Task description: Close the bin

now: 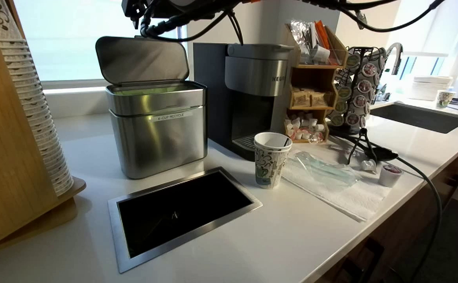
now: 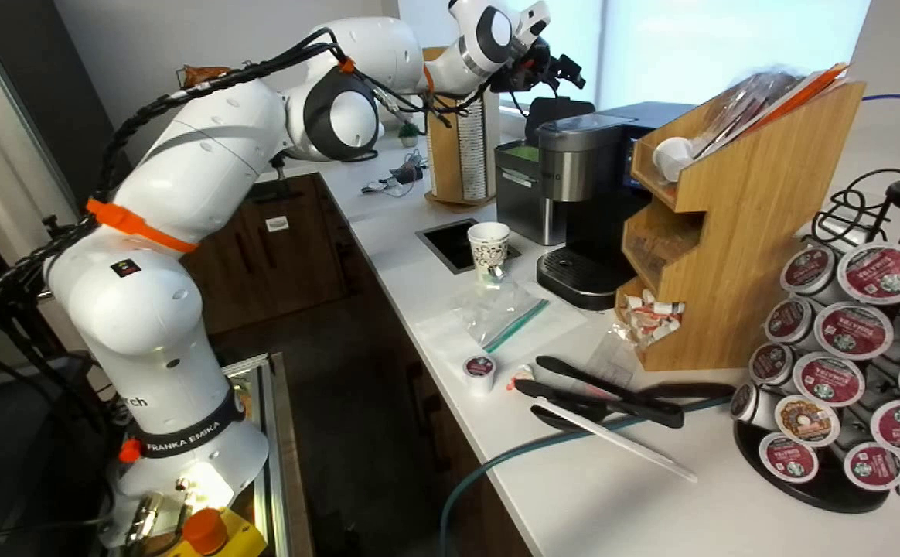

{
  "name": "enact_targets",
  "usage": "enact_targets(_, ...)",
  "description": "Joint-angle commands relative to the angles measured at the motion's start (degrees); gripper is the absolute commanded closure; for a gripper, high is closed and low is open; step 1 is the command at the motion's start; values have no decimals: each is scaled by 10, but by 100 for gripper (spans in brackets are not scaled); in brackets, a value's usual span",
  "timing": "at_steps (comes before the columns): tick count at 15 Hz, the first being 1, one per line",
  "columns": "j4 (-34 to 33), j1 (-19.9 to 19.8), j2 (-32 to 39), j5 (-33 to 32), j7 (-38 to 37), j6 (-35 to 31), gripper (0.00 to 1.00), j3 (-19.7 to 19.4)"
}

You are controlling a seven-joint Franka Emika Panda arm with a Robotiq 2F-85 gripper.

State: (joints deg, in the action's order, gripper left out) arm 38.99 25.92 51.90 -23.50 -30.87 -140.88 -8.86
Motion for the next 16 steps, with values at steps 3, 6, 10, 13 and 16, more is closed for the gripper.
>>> enact_targets(3, -11, -9, 14, 6, 12, -50, 0, 10)
enact_targets(6, -9, -17, 19, 15, 25, -64, 0, 22)
enact_targets(10, -10, -42, 32, 36, 46, -77, 0, 54)
enact_targets(13, -14, -58, 41, 41, 75, -97, 0, 73)
enact_targets(16, -12, -72, 43, 62, 89, -90, 0, 105)
